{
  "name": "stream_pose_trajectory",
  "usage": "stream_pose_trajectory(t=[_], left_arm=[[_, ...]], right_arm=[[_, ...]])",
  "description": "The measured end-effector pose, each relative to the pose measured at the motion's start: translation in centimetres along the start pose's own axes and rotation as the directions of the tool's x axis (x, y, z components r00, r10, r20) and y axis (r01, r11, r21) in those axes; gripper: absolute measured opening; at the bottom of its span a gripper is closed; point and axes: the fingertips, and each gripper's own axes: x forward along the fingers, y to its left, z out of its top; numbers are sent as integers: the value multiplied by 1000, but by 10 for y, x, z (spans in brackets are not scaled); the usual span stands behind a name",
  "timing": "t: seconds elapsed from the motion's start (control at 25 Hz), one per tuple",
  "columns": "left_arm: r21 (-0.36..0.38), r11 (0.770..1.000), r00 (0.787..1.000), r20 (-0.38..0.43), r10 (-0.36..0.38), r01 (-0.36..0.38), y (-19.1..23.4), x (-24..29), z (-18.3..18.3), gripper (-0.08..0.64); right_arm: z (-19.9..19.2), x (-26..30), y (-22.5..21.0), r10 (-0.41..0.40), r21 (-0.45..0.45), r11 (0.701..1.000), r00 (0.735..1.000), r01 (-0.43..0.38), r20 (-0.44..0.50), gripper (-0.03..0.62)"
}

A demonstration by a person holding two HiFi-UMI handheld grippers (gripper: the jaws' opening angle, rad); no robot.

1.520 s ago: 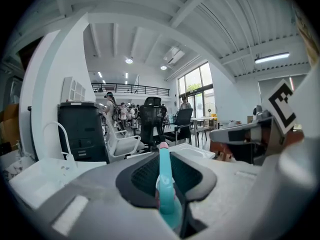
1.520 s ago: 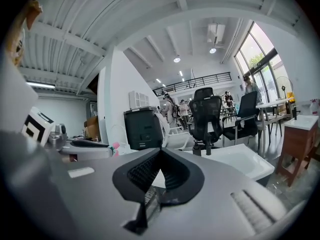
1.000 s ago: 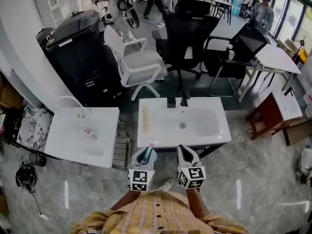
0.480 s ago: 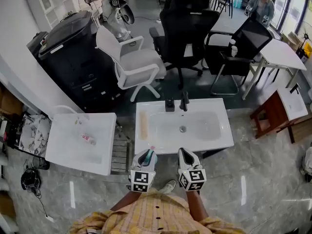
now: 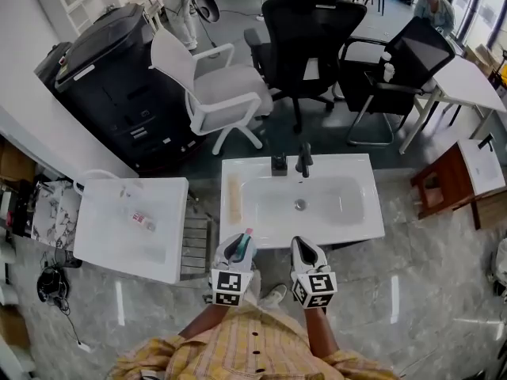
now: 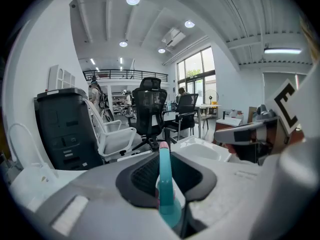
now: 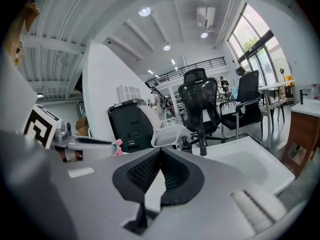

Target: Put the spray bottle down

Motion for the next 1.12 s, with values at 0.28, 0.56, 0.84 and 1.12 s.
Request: stream_pose_trajectory(t=[0.28,0.56,0.84,1.12], left_arm=[[-23,1000,1000,10,-12,12,33,32,14,71],[-12,999,998,27,-49,49,60,70,33,71],[-8,996,996,7,-90,90,81,112,39,71],[8,991,991,-9,-135,135,94,145,47,71]], right_arm=[[24,34,1,-5,-25,1000,1000,5,4,2],[44,71,-3,-30,-40,999,999,31,21,2],[52,104,-11,-53,-46,998,998,53,21,2],[54,127,-18,-75,-39,996,997,75,8,2]])
